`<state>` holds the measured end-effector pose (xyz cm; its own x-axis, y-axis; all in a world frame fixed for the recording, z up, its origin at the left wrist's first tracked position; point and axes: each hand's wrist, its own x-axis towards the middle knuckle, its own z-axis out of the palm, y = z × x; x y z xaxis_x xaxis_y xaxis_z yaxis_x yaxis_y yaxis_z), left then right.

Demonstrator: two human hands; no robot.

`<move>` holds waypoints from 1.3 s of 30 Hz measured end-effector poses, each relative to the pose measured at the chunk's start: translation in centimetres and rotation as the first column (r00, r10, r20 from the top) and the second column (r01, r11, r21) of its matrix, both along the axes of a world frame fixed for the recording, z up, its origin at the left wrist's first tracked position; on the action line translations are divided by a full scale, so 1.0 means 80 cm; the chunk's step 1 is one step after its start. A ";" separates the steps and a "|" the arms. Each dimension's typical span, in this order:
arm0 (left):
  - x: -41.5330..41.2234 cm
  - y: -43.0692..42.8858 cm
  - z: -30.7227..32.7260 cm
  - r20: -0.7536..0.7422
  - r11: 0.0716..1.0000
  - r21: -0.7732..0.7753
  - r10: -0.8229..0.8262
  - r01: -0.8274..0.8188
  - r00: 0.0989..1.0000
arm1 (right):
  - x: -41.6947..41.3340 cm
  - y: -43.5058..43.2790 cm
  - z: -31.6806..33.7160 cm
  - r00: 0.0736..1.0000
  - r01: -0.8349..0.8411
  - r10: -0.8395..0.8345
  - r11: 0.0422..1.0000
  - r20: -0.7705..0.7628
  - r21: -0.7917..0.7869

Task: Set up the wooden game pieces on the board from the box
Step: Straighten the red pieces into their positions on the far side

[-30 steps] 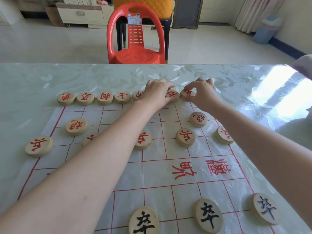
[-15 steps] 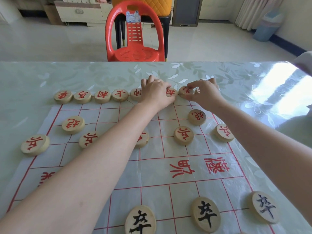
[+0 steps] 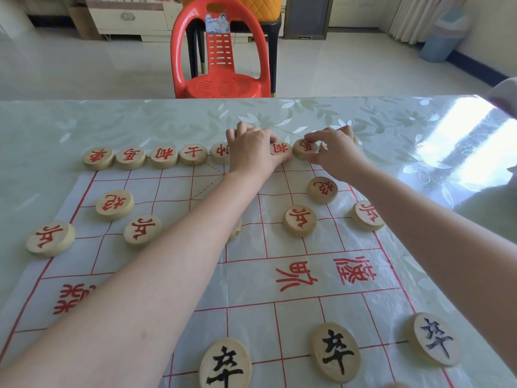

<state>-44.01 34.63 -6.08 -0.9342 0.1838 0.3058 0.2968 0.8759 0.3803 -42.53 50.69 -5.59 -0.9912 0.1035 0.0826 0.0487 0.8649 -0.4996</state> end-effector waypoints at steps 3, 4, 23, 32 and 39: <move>0.000 0.000 0.000 0.007 1.000 0.012 0.006 -0.006 1.000 | 0.003 0.000 0.001 1.000 -0.015 0.015 1.000 -0.003 -0.021; 0.000 0.000 0.000 0.011 1.000 0.008 0.004 -0.004 1.000 | 0.005 0.001 0.003 1.000 -0.017 0.017 0.998 0.000 -0.054; 0.025 -0.016 0.008 -0.023 0.999 0.013 -0.040 0.040 0.999 | 0.005 0.051 0.013 0.998 -0.024 0.027 0.998 0.049 -0.062; 0.026 -0.018 0.000 -0.027 0.997 -0.005 -0.078 0.078 0.997 | 0.007 0.053 0.016 0.999 0.040 -0.040 0.998 0.003 -0.048; 0.027 -0.022 -0.002 -0.068 0.990 -0.025 -0.137 0.136 0.988 | 0.011 0.062 0.018 0.999 -0.053 0.053 0.997 -0.006 -0.056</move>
